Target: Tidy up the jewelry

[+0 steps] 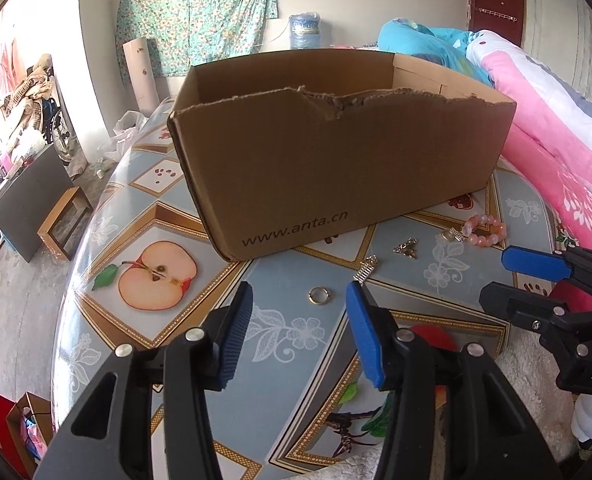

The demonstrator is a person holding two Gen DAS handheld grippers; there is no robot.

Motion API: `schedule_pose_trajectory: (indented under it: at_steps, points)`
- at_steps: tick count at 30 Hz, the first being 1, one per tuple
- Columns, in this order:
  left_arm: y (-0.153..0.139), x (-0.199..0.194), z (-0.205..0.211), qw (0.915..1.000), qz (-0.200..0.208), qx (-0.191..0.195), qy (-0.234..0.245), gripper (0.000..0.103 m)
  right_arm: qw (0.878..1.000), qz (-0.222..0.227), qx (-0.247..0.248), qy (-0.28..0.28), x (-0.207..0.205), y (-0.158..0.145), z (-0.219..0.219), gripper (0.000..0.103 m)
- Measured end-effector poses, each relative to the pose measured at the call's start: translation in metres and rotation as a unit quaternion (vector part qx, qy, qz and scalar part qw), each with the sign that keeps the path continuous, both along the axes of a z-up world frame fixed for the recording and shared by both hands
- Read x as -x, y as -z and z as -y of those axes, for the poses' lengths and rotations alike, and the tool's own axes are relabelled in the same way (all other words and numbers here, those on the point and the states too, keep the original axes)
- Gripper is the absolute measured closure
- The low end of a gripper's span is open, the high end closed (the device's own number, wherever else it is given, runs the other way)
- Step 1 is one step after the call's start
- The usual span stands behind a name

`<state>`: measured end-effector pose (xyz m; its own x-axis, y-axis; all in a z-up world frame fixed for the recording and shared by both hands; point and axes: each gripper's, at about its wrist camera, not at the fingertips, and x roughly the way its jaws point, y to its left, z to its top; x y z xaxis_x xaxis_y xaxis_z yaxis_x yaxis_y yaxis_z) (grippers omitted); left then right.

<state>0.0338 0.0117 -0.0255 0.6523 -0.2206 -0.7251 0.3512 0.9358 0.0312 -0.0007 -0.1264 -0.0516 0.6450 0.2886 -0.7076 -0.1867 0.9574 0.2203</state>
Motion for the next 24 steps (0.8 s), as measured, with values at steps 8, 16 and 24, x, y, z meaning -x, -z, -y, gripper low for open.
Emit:
schedule_pose_trajectory:
  at_steps: [8, 16, 24]
  points:
    - [0.005, -0.008, 0.008, 0.9999, -0.007, 0.007, 0.012, 0.056, 1.0, -0.017, -0.005, -0.006, -0.009, 0.007, -0.004, 0.049]
    - [0.02, -0.024, 0.013, 0.9992, -0.031, -0.001, 0.027, 0.08, 0.999, -0.036, -0.009, -0.004, -0.021, 0.016, -0.004, 0.049]
    - [0.022, -0.025, 0.02, 0.9976, -0.026, -0.028, 0.058, 0.088, 0.999, -0.038, -0.01, -0.01, -0.026, 0.018, -0.004, 0.049]
